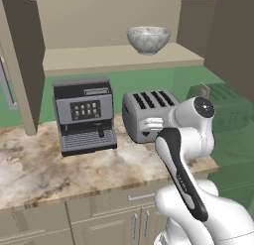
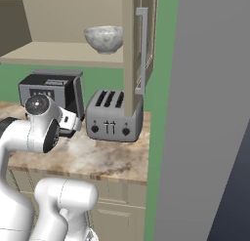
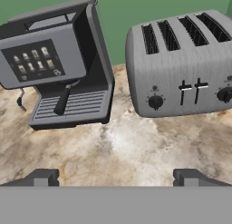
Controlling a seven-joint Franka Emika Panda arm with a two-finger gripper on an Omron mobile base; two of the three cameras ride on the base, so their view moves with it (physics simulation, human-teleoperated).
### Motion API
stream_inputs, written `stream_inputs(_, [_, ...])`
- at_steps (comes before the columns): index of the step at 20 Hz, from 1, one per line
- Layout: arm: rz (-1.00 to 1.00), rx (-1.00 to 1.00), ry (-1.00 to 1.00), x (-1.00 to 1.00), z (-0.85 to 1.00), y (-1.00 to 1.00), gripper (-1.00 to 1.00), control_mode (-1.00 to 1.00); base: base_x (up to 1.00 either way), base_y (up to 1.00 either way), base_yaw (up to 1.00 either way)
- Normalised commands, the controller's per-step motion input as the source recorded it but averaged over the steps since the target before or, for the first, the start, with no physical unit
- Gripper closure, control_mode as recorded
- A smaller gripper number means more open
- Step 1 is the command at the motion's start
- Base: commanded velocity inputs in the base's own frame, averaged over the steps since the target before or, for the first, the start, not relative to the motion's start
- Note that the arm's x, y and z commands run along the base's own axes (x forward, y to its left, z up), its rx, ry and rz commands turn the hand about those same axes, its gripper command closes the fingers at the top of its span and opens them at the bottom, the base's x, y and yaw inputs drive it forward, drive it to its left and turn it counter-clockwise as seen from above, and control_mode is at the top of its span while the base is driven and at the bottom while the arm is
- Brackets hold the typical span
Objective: Move the bowls from the cabinet to the plates on the dining table.
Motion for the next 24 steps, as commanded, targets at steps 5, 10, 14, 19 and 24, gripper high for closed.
stream_inputs(5, [0.00,0.00,0.00,0.00,0.00,0.00,-1.00,1.00,0.00,0.00,0.00])
stream_inputs(10, [0.00,0.00,0.00,0.00,0.00,0.00,-1.00,-1.00,0.00,0.00,0.00])
stream_inputs(14, [0.00,0.00,0.00,0.02,0.00,0.00,-1.00,-1.00,0.00,0.00,0.00])
stream_inputs(19, [0.00,-0.01,0.00,0.00,0.00,0.00,-1.00,-1.00,0.00,0.00,0.00])
stream_inputs(24, [0.00,-0.18,-0.04,-0.15,0.56,0.03,-1.00,-1.00,0.00,0.00,0.00])
